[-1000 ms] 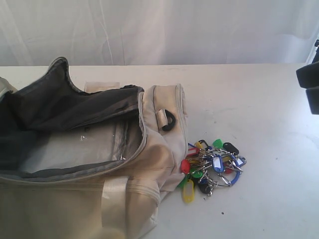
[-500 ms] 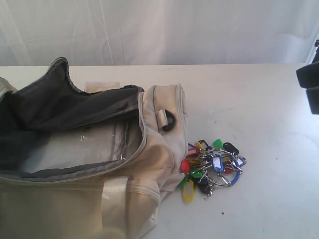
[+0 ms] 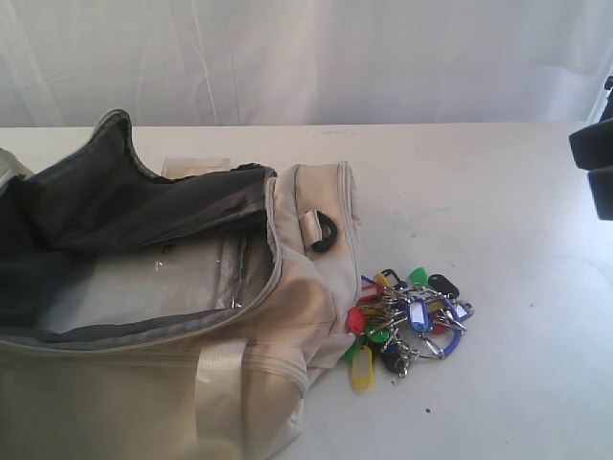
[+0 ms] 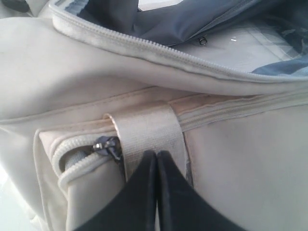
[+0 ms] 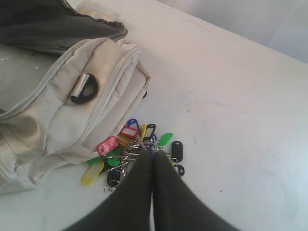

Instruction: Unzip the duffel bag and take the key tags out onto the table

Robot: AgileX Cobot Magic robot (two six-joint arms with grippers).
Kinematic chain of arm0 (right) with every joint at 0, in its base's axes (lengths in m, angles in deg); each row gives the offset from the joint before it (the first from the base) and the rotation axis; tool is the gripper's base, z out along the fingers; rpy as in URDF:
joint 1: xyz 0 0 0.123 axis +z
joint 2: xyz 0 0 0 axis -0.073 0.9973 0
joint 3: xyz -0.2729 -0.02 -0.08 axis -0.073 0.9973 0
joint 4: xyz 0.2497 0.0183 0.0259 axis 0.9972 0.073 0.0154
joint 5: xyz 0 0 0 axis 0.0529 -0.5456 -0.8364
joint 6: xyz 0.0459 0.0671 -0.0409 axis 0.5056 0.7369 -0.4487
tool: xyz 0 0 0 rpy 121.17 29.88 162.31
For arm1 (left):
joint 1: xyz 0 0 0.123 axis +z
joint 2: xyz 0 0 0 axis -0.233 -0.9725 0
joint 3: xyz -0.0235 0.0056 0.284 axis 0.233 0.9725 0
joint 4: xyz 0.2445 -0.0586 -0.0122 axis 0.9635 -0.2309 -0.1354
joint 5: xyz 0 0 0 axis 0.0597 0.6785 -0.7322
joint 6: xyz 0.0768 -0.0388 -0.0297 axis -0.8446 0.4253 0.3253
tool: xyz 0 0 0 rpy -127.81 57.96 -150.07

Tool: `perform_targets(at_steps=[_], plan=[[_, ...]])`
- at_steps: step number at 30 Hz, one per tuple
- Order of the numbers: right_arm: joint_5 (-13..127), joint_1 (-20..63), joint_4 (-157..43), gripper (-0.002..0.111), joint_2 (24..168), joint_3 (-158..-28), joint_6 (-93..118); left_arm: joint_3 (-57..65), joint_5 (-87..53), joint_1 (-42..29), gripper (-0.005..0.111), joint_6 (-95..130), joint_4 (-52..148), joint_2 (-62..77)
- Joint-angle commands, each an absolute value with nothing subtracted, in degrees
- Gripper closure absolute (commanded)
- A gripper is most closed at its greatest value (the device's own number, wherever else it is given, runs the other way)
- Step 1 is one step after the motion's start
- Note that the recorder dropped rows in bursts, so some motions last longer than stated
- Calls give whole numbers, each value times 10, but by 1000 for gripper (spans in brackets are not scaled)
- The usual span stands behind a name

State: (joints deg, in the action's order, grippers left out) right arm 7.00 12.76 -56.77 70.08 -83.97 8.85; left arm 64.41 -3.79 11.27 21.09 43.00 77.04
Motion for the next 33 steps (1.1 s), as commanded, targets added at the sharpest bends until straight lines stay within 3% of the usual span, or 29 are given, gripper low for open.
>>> perform_targets(at_steps=[1,26,33], plan=[[74,123,-568,108,697,-838,86,646,-38,111,107,217,431,773],[74,122,-568,108,674,-837,80,646,-40,190,107,217,473,773],[74,22,-551,108,566,-834,80,646,-40,190,107,217,473,773]])
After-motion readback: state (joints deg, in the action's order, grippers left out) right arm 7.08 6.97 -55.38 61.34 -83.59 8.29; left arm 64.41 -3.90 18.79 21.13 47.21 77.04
